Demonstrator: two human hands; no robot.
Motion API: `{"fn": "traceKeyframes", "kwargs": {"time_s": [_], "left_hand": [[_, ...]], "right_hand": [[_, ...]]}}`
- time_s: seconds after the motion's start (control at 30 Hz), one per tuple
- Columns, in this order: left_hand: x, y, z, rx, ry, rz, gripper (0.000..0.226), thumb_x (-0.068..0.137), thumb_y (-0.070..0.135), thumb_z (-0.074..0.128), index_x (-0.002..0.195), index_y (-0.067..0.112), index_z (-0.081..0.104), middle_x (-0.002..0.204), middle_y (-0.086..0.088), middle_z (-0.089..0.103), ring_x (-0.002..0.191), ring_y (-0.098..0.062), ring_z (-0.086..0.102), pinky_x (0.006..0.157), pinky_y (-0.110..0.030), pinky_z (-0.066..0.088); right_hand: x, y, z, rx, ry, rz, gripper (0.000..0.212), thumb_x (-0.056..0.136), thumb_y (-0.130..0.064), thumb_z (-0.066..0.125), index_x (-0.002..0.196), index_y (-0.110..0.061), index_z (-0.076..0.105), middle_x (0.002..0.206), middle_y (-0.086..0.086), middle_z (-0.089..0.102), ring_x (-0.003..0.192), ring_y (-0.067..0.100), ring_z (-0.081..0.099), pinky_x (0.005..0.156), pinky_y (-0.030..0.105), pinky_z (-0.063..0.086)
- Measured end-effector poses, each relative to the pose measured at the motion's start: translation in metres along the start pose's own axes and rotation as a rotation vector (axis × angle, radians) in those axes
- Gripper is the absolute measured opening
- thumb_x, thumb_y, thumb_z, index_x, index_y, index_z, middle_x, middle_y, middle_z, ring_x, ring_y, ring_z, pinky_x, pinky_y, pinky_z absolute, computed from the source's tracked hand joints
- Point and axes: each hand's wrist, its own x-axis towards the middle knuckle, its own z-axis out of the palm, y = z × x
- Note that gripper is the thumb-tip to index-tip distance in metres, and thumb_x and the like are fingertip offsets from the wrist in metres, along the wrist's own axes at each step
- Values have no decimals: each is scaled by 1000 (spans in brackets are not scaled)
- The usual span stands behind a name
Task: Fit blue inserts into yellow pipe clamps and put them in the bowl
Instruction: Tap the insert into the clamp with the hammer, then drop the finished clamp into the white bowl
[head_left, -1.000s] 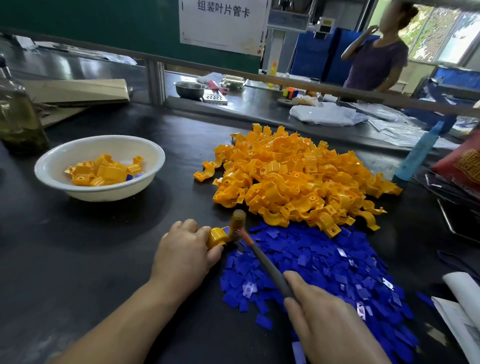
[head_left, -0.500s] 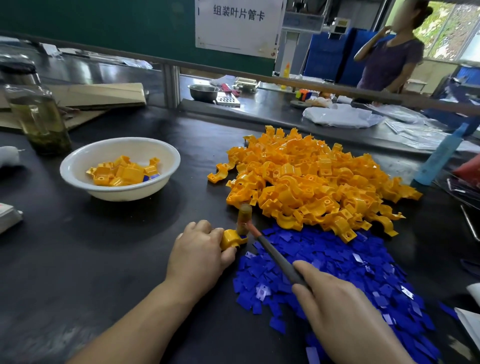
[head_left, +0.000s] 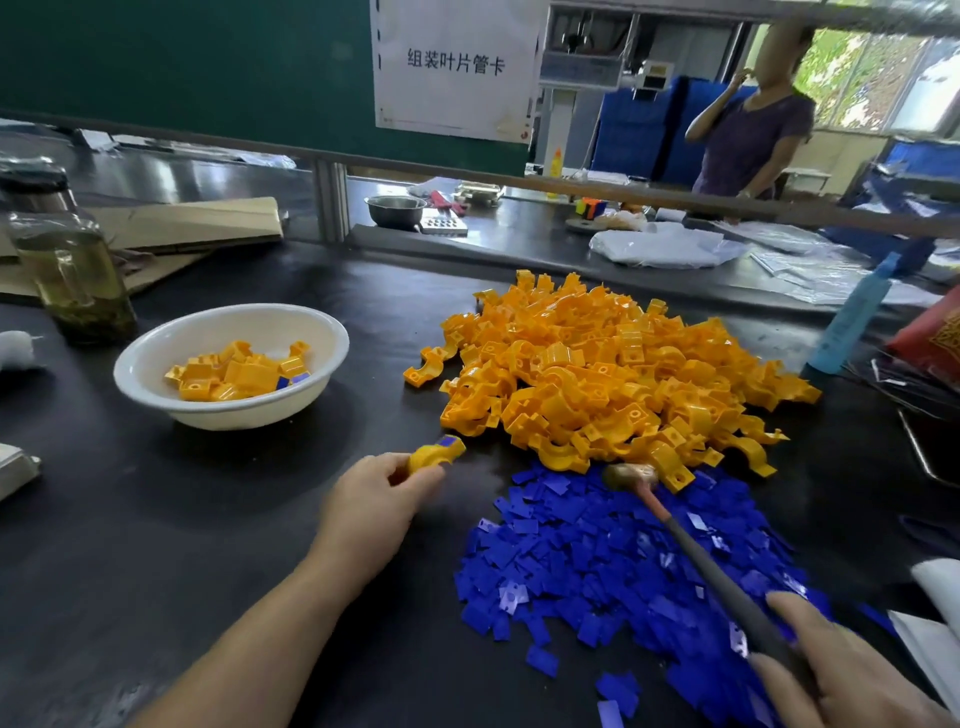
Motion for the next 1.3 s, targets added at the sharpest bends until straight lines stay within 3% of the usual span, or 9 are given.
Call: {"fn": "traceKeyframes", "kwargs": {"time_s": [0.13, 0.2, 0.27, 0.43, 0.6, 0.73, 0.9, 1.03, 1.3], "left_hand": [[32, 21, -36, -960, 2, -322, 32, 90, 45, 63, 81, 14, 64, 67, 0, 57, 54, -10, 52, 48, -22, 42], [52, 30, -54, -1060, 26, -350, 40, 93, 52, 54, 76, 16, 60, 64, 4, 59, 51, -7, 54, 46, -18, 44], [72, 36, -69, -1123, 41, -374, 49, 95, 57, 43, 79, 13, 58, 72, 1, 58, 59, -9, 55, 54, -21, 44], [95, 33, -92, -1368, -2, -307, 86, 90, 72, 30, 134, -1, 43, 112, -9, 60, 91, -16, 62, 75, -25, 47], [64, 39, -57, -1132, -104, -320, 60, 97, 55, 39, 131, 6, 48, 104, -8, 68, 79, -15, 64, 67, -26, 49], [27, 48, -12, -766, -316, -286, 29, 96, 34, 56, 100, 7, 63, 77, -9, 68, 61, -15, 63, 51, -25, 52], [3, 49, 27, -657, -294, -234, 22, 95, 27, 60, 107, 10, 66, 84, -8, 73, 68, -17, 66, 57, -27, 54], [-3, 32, 37, -598, -226, -188, 13, 97, 18, 57, 108, 20, 63, 90, -7, 73, 68, -14, 70, 57, -21, 55], [2, 22, 44, -389, -315, -66, 13, 95, 24, 61, 106, 32, 62, 84, 8, 75, 74, -12, 71, 62, -21, 55]], "right_hand": [[-5, 3, -9, -46, -3, -37, 53, 76, -34, 74, 124, -21, 56, 85, -6, 56, 83, 17, 66, 75, 26, 46], [-3, 8, -10, -94, -93, -64, 58, 74, -41, 75, 125, -23, 54, 87, -8, 55, 85, 13, 66, 77, 26, 48], [-2, 14, -3, -139, -81, -72, 50, 52, -23, 89, 97, -9, 73, 68, -1, 61, 56, 27, 66, 51, 38, 51], [-7, -6, -17, -130, 158, -136, 27, 66, -31, 58, 75, -13, 76, 60, 2, 66, 48, 18, 65, 44, 26, 50], [-1, -42, -27, -98, -67, -275, 40, 68, -76, 58, 85, -41, 68, 67, -22, 62, 56, -11, 59, 47, 4, 42], [27, -55, -13, -64, -28, -320, 50, 81, -61, 58, 126, -40, 49, 105, -17, 55, 93, 2, 54, 80, 22, 46], [100, -88, 20, -50, 46, -402, 54, 91, -45, 50, 140, -28, 35, 135, -2, 46, 120, 20, 42, 100, 35, 39], [144, -109, 48, -199, -152, -395, 67, 90, -27, 56, 147, -28, 21, 156, 12, 20, 138, 35, 27, 107, 51, 32], [131, -91, 59, -252, -6, -586, 18, 88, -14, 54, 98, -21, 67, 91, 2, 61, 85, 24, 41, 66, 33, 34]]}}
